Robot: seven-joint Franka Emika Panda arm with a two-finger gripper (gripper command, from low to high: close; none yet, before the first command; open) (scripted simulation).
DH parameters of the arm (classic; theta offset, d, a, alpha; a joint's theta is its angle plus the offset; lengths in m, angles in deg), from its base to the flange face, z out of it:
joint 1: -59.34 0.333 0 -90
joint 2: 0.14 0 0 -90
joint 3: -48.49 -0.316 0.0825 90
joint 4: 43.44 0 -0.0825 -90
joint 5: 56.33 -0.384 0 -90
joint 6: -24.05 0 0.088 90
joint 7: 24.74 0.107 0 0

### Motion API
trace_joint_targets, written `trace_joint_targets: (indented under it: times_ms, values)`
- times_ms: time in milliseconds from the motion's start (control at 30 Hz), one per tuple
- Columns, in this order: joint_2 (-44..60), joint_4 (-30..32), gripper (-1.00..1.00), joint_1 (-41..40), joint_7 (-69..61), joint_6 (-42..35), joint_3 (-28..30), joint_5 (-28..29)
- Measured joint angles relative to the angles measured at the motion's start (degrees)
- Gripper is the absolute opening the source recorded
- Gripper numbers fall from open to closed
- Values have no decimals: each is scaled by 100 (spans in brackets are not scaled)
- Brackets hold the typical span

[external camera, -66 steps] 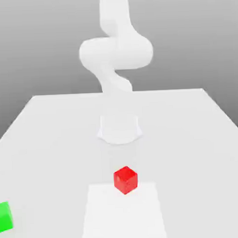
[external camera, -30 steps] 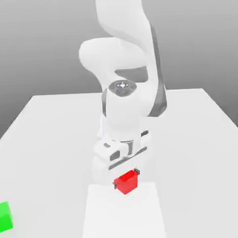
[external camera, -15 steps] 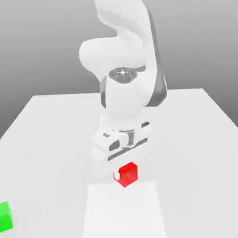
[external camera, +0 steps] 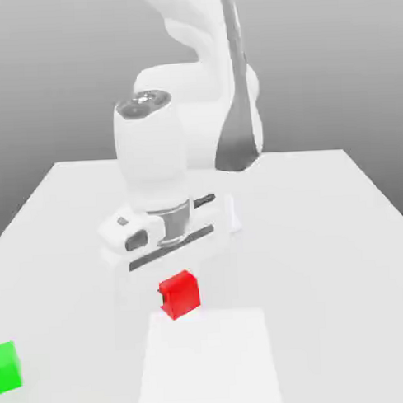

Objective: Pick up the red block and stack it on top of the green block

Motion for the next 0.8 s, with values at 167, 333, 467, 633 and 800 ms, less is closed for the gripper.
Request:
trace_joint_targets:
  times_ms: [167, 333, 467, 633, 800]
  values:
    - [569, -916, -100, -650, -785, -421, 278, -106]
    - [1159, -1818, -100, -1181, -1367, -807, 703, 66]
    - [1799, -2244, -100, -1557, -1776, -646, 747, -72]
    - [2197, -2297, 100, -1721, -1973, -321, 563, -325]
    - [2109, -2297, 100, -1693, -1928, -394, 612, -257]
